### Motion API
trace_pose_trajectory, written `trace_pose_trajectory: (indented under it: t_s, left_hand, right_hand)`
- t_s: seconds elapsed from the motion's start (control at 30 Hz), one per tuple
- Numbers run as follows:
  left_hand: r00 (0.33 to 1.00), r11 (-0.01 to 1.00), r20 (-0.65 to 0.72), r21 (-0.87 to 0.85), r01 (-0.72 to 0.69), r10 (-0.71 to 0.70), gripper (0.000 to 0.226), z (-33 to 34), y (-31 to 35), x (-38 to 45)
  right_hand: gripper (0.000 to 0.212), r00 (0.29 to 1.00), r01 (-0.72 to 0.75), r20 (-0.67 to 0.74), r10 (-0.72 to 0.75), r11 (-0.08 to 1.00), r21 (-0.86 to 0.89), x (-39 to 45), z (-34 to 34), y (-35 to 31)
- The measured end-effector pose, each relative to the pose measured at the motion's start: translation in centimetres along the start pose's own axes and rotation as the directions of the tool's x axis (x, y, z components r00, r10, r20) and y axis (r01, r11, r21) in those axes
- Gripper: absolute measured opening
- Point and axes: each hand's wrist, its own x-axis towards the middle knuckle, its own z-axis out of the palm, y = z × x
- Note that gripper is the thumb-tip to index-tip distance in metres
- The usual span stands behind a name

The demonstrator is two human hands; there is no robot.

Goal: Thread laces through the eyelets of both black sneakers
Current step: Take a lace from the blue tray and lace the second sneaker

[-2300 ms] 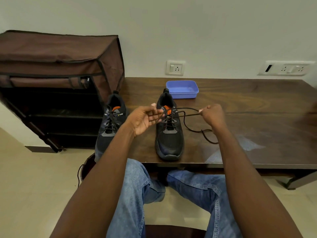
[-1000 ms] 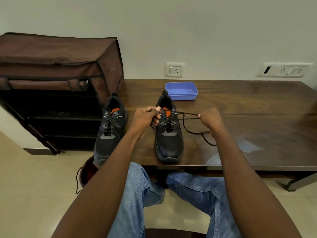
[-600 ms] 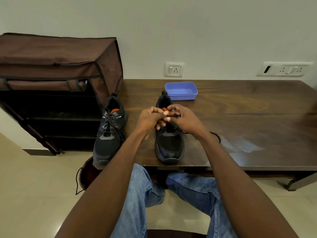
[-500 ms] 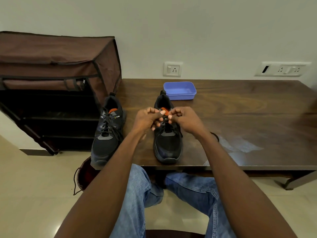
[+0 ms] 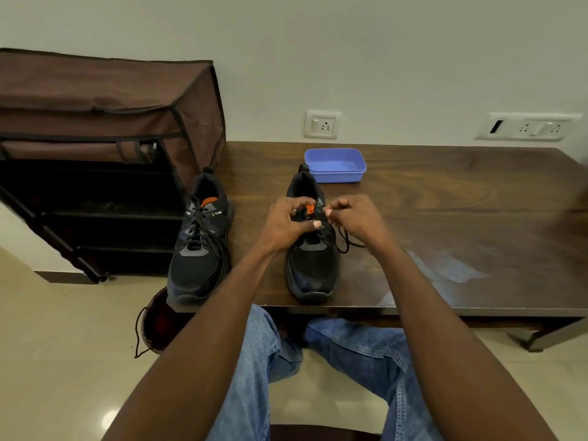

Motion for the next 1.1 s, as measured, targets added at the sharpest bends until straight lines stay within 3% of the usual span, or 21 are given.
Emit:
trace_pose_trajectory:
  t_s: [0.07, 0.17, 0.27, 0.43, 0.53, 0.6, 0.67, 0.7, 1.0, 1.1]
  left_hand:
    - [0.999, 0.992, -0.036, 0.127, -0.018, 0.022, 0.011, 0.1, -0.2, 0.0]
    - [0.997, 0.998, -0.081, -0.055, 0.011, -0.015, 0.01, -0.1, 0.0, -0.3]
    - [0.987, 0.965, -0.105, -0.243, 0.093, -0.121, 0.018, -0.1, 0.5, -0.4]
    - [0.981, 0.947, -0.078, -0.284, 0.152, -0.18, 0.016, -0.1, 0.6, 0.0]
    - [0.974, 0.926, -0.102, -0.345, 0.156, -0.202, 0.005, 0.3, 0.5, 0.1]
    - [0.97, 0.923, -0.118, -0.353, 0.157, -0.21, 0.009, 0.2, 0.4, 0.1]
    - [0.967, 0.924, -0.139, -0.348, 0.157, -0.216, 0.015, 0.0, 0.4, 0.0]
    - [0.965, 0.923, -0.144, -0.35, 0.159, -0.221, 0.017, 0.0, 0.4, 0.0]
    - [0.945, 0.919, -0.202, -0.354, 0.174, -0.256, 0.034, 0.3, 0.7, 0.0]
    - [0.886, 0.927, -0.353, -0.325, 0.187, -0.302, 0.028, 0.4, 0.1, 0.5]
  right_hand:
    - [0.014, 0.999, 0.03, 0.012, -0.031, 0.996, 0.087, -0.3, -0.1, -0.4]
    - [0.016, 0.999, 0.003, -0.04, 0.001, 0.997, 0.077, 0.2, -0.2, 0.0]
    - [0.02, 0.988, -0.048, -0.148, 0.043, 0.998, -0.033, 0.8, 0.2, 0.7]
    - [0.019, 0.946, -0.16, -0.315, 0.083, 0.961, -0.227, 0.9, 0.5, 1.2]
    - [0.016, 0.946, -0.032, -0.304, -0.111, 0.902, -0.43, 0.9, 1.0, 1.3]
    - [0.027, 0.962, 0.15, -0.18, -0.206, 0.947, -0.283, 0.9, 1.5, 0.9]
    - [0.024, 0.976, 0.209, -0.062, -0.211, 0.977, -0.033, 0.6, 1.9, 0.4]
    - [0.021, 0.975, 0.217, -0.037, -0.217, 0.976, 0.012, 0.6, 2.1, 0.4]
    - [0.013, 0.971, 0.238, -0.08, -0.227, 0.953, 0.186, 1.2, 3.0, 0.7]
    - [0.013, 0.965, 0.191, -0.19, -0.183, 0.981, 0.022, 1.7, 3.7, 1.0]
